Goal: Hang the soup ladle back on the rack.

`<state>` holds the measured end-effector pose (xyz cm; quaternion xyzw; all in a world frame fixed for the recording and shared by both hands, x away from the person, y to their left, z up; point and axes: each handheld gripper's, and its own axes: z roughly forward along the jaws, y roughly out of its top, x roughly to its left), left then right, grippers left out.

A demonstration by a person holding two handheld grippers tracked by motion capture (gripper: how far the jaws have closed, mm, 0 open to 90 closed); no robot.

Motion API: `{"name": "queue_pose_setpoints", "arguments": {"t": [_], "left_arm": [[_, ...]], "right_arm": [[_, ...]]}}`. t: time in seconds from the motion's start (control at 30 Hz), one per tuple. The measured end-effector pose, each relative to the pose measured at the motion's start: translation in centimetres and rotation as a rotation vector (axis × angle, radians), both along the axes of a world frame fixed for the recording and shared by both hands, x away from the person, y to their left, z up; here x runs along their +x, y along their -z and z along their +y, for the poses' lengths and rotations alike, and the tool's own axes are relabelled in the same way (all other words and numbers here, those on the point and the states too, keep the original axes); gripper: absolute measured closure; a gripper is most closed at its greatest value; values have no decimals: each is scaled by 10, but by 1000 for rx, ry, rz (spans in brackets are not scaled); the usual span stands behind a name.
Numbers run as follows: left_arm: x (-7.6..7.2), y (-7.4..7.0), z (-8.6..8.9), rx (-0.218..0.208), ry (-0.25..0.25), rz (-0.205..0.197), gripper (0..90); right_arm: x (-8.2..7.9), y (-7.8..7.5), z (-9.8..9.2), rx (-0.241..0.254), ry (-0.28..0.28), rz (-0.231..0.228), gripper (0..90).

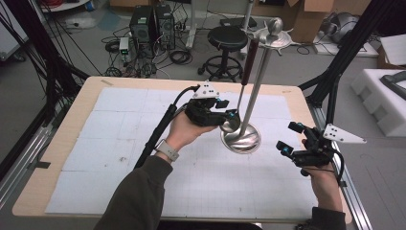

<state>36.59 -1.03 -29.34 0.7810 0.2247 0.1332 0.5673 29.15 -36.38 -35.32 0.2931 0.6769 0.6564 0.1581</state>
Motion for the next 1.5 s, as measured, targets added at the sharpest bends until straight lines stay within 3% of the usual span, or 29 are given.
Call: {"name": "queue_pose_setpoints", "arguments": {"t": [0.1, 0.17, 0.2, 0.27, 0.33, 0.43, 0.47, 0.57, 0.63, 0.83, 0.9, 0.97, 1.07, 1.27, 1.5], "left_arm": [[-1, -1, 12, -4, 29, -30, 463], [-2, -2, 23, -30, 48, -51, 407], [-2, -2, 28, -42, 52, -57, 324], [-2, -2, 39, -57, 67, -50, 311], [-2, 0, 48, -67, 91, -19, 217], [-4, 4, 55, -36, 90, -21, 188], [-4, 6, 58, -39, 95, -5, 156], [-6, 8, 64, -82, 125, 24, 48], [-9, 10, 68, -86, 129, 18, 17], [-18, 13, 80, -88, 117, -24, 17], [-22, 14, 86, -87, 104, -54, 17], [-27, 15, 92, -97, 99, -56, 17], [-31, 20, 102, -78, 82, -83, 18], [-38, 39, 131, -113, 58, -92, 17], [-45, 64, 178, -156, -37, -76, 18]], "right_arm": [[-1, 0, 0, 2, -2, 7, 0], [-1, 0, 0, 3, -4, 2, 0], [-1, 1, 1, 3, -8, 6, 0], [-1, 1, 1, -2, -7, 1, 0], [0, 2, 3, -11, -6, 8, 0], [0, 3, 4, -15, -8, 13, 0], [0, 3, 4, -14, -7, 15, 0], [1, 4, 4, -19, -4, 17, 0], [1, 4, 5, -18, -5, 21, 0], [3, 6, 8, -34, -14, 28, 0], [3, 6, 8, -35, -13, 26, 0], [2, 6, 8, -36, -13, 27, 0], [2, 6, 7, -34, -10, 22, 0], [2, 6, 9, -46, -16, 15, 0], [5, 8, 14, -74, -30, 17, 0]]}}
